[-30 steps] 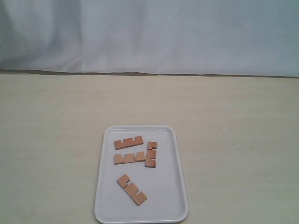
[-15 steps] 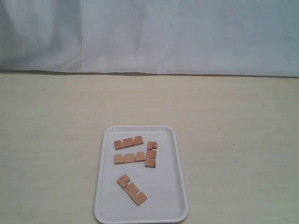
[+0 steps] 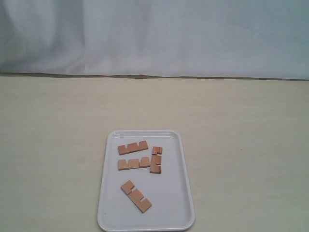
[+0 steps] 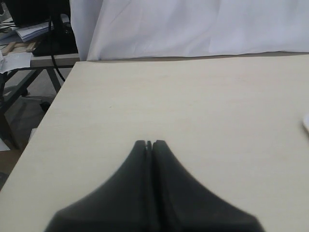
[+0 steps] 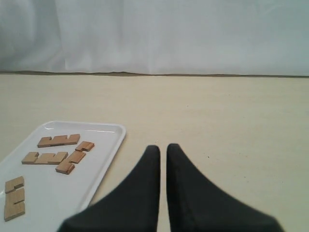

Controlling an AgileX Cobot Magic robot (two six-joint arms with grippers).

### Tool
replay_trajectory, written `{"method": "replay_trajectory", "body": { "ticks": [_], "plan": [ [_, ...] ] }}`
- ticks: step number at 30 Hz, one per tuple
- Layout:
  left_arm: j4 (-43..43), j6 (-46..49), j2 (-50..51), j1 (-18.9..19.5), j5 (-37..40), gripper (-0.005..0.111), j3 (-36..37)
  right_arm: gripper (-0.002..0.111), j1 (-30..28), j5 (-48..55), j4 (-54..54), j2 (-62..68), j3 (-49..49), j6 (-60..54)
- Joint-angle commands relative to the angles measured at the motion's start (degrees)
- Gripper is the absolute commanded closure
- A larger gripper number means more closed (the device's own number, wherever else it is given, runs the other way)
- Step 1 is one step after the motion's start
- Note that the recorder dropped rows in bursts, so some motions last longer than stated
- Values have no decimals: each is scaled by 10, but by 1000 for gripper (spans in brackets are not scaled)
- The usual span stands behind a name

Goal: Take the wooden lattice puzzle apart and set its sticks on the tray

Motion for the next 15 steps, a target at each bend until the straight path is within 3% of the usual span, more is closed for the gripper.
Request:
{"method": "replay_trajectory", "body": {
  "ticks": [1, 15],
  "plan": [
    [-1, 0, -1, 0, -10, 107, 1, 104, 2, 6, -17, -3, 2, 1],
    [-1, 0, -1, 0, -10, 107, 1, 104, 2, 50, -9, -3, 2, 1]
  ]
}}
